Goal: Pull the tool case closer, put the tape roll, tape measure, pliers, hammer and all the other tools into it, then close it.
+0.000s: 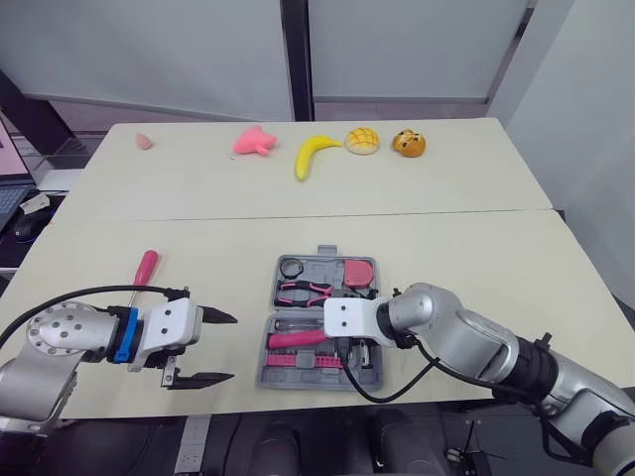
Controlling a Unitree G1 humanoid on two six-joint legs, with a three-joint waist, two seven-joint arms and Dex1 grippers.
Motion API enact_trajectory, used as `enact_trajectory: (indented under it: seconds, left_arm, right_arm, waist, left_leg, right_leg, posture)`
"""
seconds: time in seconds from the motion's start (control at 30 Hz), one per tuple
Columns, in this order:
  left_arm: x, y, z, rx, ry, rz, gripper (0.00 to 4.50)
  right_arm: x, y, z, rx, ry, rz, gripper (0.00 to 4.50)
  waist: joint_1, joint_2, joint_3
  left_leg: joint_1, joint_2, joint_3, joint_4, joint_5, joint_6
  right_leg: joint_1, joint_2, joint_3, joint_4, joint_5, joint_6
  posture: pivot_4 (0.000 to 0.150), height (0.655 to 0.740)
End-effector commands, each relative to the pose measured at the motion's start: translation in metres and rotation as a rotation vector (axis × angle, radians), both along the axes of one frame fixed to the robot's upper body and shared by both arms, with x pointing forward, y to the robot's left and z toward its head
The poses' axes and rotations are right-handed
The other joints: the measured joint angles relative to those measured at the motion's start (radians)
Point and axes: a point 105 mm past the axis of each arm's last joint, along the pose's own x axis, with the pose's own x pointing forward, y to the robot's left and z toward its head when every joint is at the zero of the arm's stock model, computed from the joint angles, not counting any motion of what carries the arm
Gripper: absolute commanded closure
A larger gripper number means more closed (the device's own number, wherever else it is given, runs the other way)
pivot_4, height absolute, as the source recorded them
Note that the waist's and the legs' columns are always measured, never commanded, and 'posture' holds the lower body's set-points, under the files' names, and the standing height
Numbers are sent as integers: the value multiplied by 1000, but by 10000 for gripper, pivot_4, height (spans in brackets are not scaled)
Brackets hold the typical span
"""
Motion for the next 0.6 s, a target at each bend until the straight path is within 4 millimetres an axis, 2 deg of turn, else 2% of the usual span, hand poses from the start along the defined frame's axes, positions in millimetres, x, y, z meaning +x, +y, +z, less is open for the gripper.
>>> enact_trajectory:
  seconds: [0.03,0.53,0.6]
  left_arm:
    - [1,4,2,20,-15,-11,0]
    - [2,8,-4,14,-17,-7,0]
    - [2,7,-5,11,-19,-8,0]
  right_arm:
    - [2,8,8,30,-43,17,42828]
    - [4,7,-2,38,7,-31,42828]
    - [4,6,-3,40,15,-35,35692]
  waist:
    - [0,0,0]
    - [-2,0,0]
    - [-2,0,0]
  left_leg:
    - [0,0,0,0,0,0]
    - [0,0,0,0,0,0]
    - [0,0,0,0,0,0]
  right_leg:
    - [0,0,0,0,0,0]
    - [0,0,0,1,0,0]
    - [0,0,0,1,0,0]
  posture:
    - [1500,7400]
    - [1500,7400]
    - [1500,7400]
